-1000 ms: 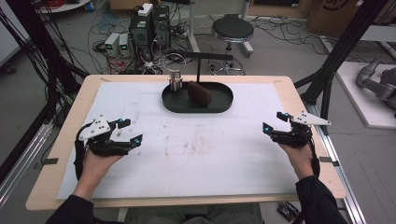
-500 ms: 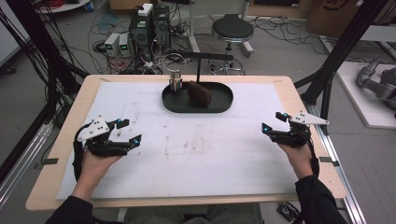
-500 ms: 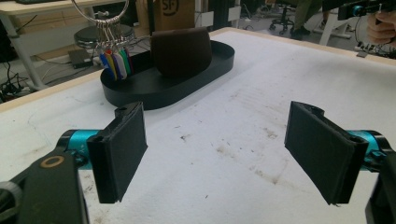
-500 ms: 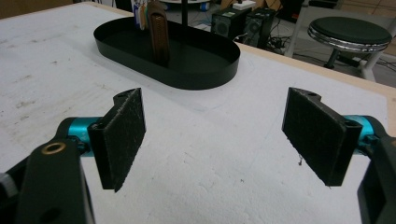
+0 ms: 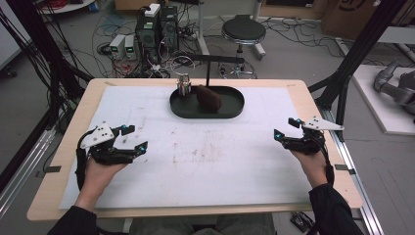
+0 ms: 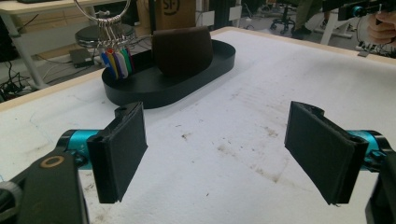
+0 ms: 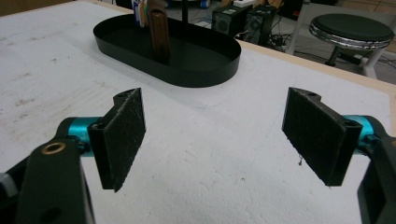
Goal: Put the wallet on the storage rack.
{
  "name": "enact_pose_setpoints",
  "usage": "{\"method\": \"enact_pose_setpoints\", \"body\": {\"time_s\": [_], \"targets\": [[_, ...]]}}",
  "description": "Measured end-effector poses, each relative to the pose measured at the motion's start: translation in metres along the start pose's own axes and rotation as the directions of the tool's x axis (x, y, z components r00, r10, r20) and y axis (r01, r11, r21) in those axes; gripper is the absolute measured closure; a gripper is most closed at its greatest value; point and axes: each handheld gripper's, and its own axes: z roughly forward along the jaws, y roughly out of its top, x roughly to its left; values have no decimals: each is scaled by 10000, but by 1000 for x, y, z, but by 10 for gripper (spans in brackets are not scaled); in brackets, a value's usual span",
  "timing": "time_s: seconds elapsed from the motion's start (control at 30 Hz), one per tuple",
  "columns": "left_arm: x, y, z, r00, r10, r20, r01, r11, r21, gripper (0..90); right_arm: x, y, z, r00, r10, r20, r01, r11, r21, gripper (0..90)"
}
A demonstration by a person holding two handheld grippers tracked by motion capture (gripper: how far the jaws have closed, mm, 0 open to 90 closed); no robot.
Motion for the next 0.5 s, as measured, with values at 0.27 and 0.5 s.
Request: {"method": "enact_pose_setpoints", "body": {"time_s": [0.27,0.5], "targets": [[-1,-2,0,10000,45,46,-45,10000,79,207,-1,0,2,10000,1,-25,-1,10000,-25,217],[-1,-4,-5,10000,18,-53,-18,9999,110,207,-1,1,6,10000,62,-20,-62,9999,-79,217]]}}
